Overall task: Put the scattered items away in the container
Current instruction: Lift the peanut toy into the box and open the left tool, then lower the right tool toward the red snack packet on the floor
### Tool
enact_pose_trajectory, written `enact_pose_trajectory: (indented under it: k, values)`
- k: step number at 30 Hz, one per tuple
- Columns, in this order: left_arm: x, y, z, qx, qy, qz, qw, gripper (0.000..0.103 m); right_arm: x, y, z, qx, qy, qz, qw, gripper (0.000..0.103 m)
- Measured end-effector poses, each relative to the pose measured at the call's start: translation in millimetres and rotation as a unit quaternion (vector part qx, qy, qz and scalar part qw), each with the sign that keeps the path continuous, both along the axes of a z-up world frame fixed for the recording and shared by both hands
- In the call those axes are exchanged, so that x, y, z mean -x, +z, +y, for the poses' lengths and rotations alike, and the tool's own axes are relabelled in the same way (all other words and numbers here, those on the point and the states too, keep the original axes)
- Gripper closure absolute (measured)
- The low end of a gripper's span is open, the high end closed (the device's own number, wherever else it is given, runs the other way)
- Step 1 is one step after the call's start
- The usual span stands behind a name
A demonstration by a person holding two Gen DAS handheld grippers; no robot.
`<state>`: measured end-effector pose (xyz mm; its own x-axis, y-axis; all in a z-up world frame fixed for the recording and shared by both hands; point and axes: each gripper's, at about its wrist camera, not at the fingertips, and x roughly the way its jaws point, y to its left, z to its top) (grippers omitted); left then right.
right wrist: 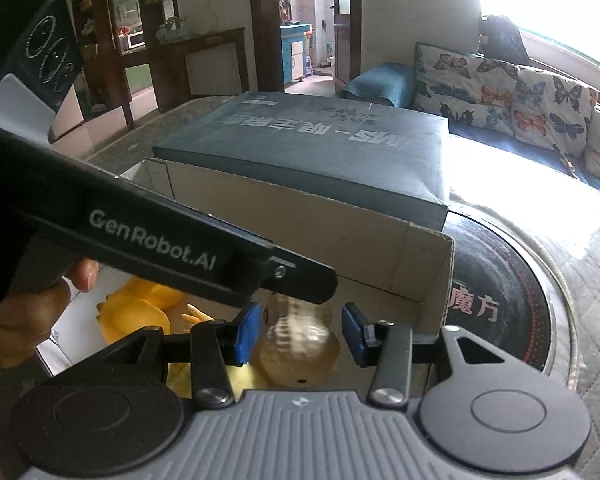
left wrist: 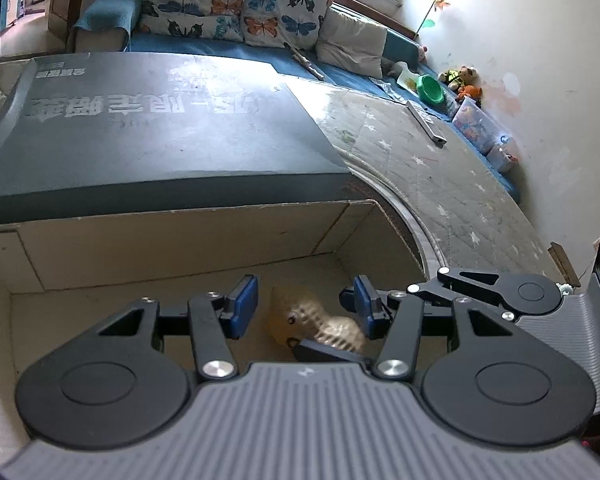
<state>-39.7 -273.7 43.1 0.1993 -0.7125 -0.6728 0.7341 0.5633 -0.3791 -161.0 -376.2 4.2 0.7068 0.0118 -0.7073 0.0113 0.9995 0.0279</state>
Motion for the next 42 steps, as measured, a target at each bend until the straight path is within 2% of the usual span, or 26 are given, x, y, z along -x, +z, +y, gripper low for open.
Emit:
enact_pose_trajectory:
  k: [5,11,14,20,23,27,29,32,36,40,42]
  values:
    - [4,4,10,-0.003,0.017,-0.009,0.9998,0.050,4,1,3,-0.002,-0.002,-0.005,1.000,0.057]
    - [15,25,36,0.007,0.039,-0.042,0.9983,0.050,13,13,2,0.003,-0.002,-0.021,1.000,0.056]
    - [20,35,60,0.010,0.064,-0.055,0.9963,0.045,28,22,3,0.011,-0.006,-0.034,0.999,0.050]
    - [29,49,122,-0.005,0.129,-0.089,0.9877,0.041,71,40,-5,0.026,-0.022,-0.059,0.998,0.048]
    - [40,51,148,-0.014,0.145,-0.107,0.9836,0.040,98,47,-12,0.033,-0.037,-0.069,0.996,0.045]
    - [64,56,174,-0.015,0.149,-0.135,0.9794,0.037,154,57,-30,0.041,-0.073,-0.093,0.992,0.042]
    - [77,56,182,-0.010,0.145,-0.135,0.9801,0.032,187,60,-37,0.049,-0.094,-0.102,0.989,0.040]
    - [93,57,186,-0.010,0.134,-0.134,0.9818,0.032,237,59,-42,0.068,-0.121,-0.111,0.984,0.033]
    - [109,65,173,-0.012,0.117,-0.137,0.9837,0.032,315,44,-51,0.083,-0.174,-0.105,0.976,0.031]
    - [122,86,158,-0.006,0.097,-0.148,0.9841,0.032,374,13,-65,0.056,-0.235,-0.085,0.967,0.031]
    - [129,101,150,-0.005,0.089,-0.160,0.9831,0.031,403,-14,-71,0.039,-0.261,-0.066,0.962,0.031]
